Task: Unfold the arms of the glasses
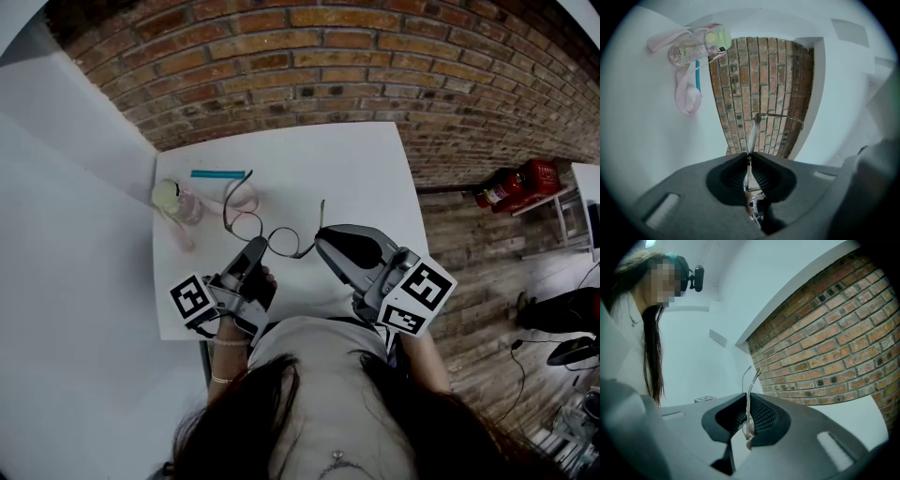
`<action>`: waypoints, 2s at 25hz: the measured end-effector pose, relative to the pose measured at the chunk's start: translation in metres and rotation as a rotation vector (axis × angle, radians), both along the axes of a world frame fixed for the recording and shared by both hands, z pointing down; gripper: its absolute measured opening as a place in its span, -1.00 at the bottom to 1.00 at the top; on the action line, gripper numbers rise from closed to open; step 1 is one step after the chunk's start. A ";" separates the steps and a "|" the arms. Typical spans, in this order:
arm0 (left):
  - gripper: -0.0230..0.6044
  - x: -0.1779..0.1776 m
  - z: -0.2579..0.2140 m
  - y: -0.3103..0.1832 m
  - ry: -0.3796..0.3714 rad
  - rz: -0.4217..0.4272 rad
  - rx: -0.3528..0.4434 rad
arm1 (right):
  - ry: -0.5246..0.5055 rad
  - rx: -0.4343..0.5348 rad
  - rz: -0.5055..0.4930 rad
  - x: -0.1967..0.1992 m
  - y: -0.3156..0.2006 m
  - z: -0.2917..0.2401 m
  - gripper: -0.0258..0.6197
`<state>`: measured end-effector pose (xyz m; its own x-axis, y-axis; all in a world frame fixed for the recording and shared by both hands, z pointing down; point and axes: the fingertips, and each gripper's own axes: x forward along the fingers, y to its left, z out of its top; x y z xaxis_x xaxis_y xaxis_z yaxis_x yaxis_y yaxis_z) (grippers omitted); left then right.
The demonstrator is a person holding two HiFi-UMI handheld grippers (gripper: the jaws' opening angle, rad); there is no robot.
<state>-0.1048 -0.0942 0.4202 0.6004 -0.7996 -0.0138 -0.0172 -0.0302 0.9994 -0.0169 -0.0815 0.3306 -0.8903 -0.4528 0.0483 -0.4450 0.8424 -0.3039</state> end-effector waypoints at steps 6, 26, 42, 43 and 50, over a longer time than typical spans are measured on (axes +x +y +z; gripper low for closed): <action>-0.85 0.004 0.003 0.000 -0.046 0.011 -0.010 | 0.001 0.001 -0.014 -0.002 0.002 0.000 -0.83; -0.86 0.000 0.004 0.000 -0.034 0.002 -0.011 | 0.003 0.001 0.014 0.003 -0.002 0.002 -0.83; -0.86 0.002 0.003 0.001 -0.004 0.012 -0.004 | 0.113 0.007 0.139 0.022 -0.020 0.029 -0.90; -0.86 0.002 0.003 0.001 -0.003 0.013 -0.005 | 0.118 0.004 0.146 0.023 -0.021 0.031 -0.90; -0.86 0.003 0.000 0.004 0.004 0.016 -0.006 | 0.193 0.010 0.190 0.026 -0.026 0.043 -0.90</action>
